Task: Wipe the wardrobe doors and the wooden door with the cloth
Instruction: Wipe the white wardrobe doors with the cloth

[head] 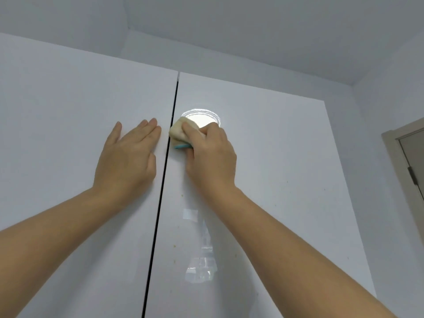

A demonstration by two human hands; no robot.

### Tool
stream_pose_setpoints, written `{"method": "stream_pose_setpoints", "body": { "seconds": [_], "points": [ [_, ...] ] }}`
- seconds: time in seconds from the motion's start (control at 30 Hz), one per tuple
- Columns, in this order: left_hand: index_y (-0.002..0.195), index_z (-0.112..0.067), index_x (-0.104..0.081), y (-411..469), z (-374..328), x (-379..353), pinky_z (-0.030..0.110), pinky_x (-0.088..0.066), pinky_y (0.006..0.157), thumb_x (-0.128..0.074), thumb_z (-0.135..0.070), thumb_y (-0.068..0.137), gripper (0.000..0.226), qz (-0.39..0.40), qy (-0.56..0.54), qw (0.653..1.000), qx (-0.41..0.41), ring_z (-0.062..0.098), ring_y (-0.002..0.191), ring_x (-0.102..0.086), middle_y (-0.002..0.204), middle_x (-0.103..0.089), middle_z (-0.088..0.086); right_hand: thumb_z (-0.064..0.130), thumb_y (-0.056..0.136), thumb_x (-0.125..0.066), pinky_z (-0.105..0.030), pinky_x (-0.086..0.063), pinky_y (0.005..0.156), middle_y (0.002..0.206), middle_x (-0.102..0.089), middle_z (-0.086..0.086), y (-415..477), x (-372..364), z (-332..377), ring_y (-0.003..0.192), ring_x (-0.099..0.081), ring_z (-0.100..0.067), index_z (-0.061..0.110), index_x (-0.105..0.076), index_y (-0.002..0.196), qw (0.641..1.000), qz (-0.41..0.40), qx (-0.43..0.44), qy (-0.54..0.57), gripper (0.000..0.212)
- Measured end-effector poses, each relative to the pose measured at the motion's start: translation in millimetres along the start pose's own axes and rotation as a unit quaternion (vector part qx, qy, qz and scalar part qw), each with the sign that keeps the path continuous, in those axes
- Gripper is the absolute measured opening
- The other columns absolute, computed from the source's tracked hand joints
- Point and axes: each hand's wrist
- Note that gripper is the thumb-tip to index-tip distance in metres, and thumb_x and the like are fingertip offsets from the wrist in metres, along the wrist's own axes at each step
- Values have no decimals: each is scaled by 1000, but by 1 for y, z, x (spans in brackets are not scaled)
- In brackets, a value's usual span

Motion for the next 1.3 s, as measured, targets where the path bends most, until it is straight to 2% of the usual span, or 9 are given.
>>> {"method": "stream_pose_setpoints", "body": {
  "seconds": [0.2, 0.37, 0.5, 0.6, 0.87, 1.0, 1.07, 1.13, 1.3],
  "points": [
    [149, -11, -38, -6, 12, 7, 42, -8, 121, -14, -26, 82, 72, 36, 17, 998, -41, 14, 146, -27, 158, -29, -1, -2, 73, -65, -35, -45, 62, 92, -58, -5, -17, 13, -11, 80, -52, -26, 24, -70, 115, 990, 51, 117, 64, 50],
    [149, -5, -35, -26, 8, 1, 48, -10, 121, -19, -20, 86, 66, 24, 40, 999, -20, 18, 148, -22, 159, -27, 5, -4, 78, -59, -39, -41, 63, 96, -61, -4, -46, 22, -25, 77, -49, -25, 24, -72, 112, 968, 91, 218, 88, 46],
    [147, -1, -36, -33, -1, 0, 51, -12, 120, -17, -21, 88, 65, 21, 41, 999, 1, 21, 147, -23, 158, -29, 9, -2, 81, -60, -37, -40, 59, 94, -64, -3, -38, 23, -33, 75, -51, -25, 23, -73, 109, 953, 78, 286, 69, 40],
    [147, -1, -36, -37, -8, -3, 51, -14, 119, -16, -24, 91, 64, 19, 47, 999, -1, 22, 147, -24, 158, -29, 11, -4, 79, -59, -38, -40, 56, 92, -64, -3, -24, 17, -36, 72, -52, -26, 23, -73, 109, 957, 55, 279, 57, 43],
    [148, 4, -30, -41, -27, -17, 54, -18, 118, -29, -12, 93, 57, -6, 84, 995, 46, 29, 147, -24, 157, -27, 18, 3, 75, -55, -32, -40, 56, 86, -58, -5, 19, 3, -30, 76, -54, -29, 22, -72, 110, 989, 10, 146, 14, 43],
    [148, 3, -29, -41, -28, -18, 53, -17, 118, -29, -11, 93, 57, -15, 79, 995, 52, 29, 147, -22, 158, -26, 17, 25, 77, -42, -29, -27, 53, 86, -58, -8, 22, 6, -21, 70, -54, -30, 13, -69, 95, 981, 36, 189, -33, 34],
    [148, 3, -29, -41, -28, -18, 53, -17, 118, -29, -11, 93, 57, -13, 81, 995, 49, 28, 148, -22, 158, -26, 16, 18, 76, -59, -28, -30, 48, 87, -59, -8, 28, 4, -23, 70, -55, -30, 12, -67, 92, 981, 37, 183, -42, 19],
    [149, 2, -28, -41, -27, -18, 53, -17, 119, -27, -12, 94, 57, -8, 81, 995, 49, 27, 148, -20, 159, -25, 15, 8, 70, -72, -29, -38, 46, 89, -61, -8, 35, -1, -26, 72, -56, -31, 13, -68, 95, 985, 36, 167, -31, 26],
    [150, 0, -27, -41, -26, -16, 51, -14, 120, -25, -15, 95, 57, -5, 60, 997, 53, 25, 149, -19, 159, -24, 13, 11, 78, -60, -29, -34, 56, 93, -62, -6, 11, 12, -34, 75, -54, -27, 18, -71, 108, 974, 52, 221, 26, 33]
  ]
}}
Point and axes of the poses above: each hand's wrist, its own y-axis towards the middle knuckle, its own x-axis out of the back of the hand, z = x × y
